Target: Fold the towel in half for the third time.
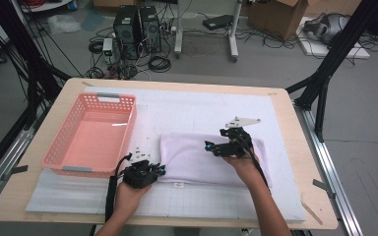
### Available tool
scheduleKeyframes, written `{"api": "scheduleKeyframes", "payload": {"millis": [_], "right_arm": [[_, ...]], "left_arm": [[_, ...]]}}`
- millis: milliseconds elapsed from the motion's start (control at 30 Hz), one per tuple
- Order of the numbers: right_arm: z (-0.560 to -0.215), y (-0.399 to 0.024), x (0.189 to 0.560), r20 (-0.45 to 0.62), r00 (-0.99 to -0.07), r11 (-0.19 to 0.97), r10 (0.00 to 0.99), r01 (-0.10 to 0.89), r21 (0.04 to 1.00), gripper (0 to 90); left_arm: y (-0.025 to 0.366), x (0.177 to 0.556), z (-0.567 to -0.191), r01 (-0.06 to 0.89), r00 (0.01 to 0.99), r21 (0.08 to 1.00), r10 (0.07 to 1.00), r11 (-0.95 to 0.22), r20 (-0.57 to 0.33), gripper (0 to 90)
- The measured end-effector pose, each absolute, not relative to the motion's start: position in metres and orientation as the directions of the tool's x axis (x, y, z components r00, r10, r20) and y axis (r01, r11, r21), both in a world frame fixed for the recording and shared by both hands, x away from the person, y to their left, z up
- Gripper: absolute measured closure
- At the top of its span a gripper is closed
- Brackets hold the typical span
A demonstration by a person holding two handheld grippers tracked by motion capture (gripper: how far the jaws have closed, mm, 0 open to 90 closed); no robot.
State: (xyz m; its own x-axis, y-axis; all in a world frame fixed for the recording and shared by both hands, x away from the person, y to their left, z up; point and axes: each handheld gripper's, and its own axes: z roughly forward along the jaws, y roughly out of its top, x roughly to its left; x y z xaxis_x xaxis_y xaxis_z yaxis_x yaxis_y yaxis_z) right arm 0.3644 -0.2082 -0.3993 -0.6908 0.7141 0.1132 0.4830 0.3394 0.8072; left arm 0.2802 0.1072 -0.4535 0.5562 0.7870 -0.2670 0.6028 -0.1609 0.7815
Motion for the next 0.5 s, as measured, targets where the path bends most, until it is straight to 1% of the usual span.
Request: {"api": "scheduleKeyframes", "payload": {"millis": [67, 167, 333, 500], "right_arm": [[-0.401, -0.197, 0.373, 0.114, -0.704, 0.367, 0.701, 0.493, 0.789, 19.0], [-0.402, -0.177, 0.387, 0.108, -0.735, 0.407, 0.670, 0.485, 0.774, 23.8], [-0.404, -0.150, 0.402, 0.097, -0.759, 0.455, 0.643, 0.481, 0.750, 25.1], [-0.407, -0.126, 0.416, 0.071, -0.785, 0.519, 0.615, 0.471, 0.713, 28.6]], "left_arm": [[0.108, 0.280, -0.453, 0.609, 0.553, 0.778, 0.785, -0.152, -0.279, 79.5], [0.109, 0.280, -0.453, 0.614, 0.551, 0.776, 0.783, -0.145, -0.290, 79.6], [0.109, 0.279, -0.452, 0.615, 0.545, 0.776, 0.786, -0.138, -0.292, 79.6], [0.110, 0.280, -0.453, 0.617, 0.546, 0.776, 0.782, -0.132, -0.301, 79.8]]}}
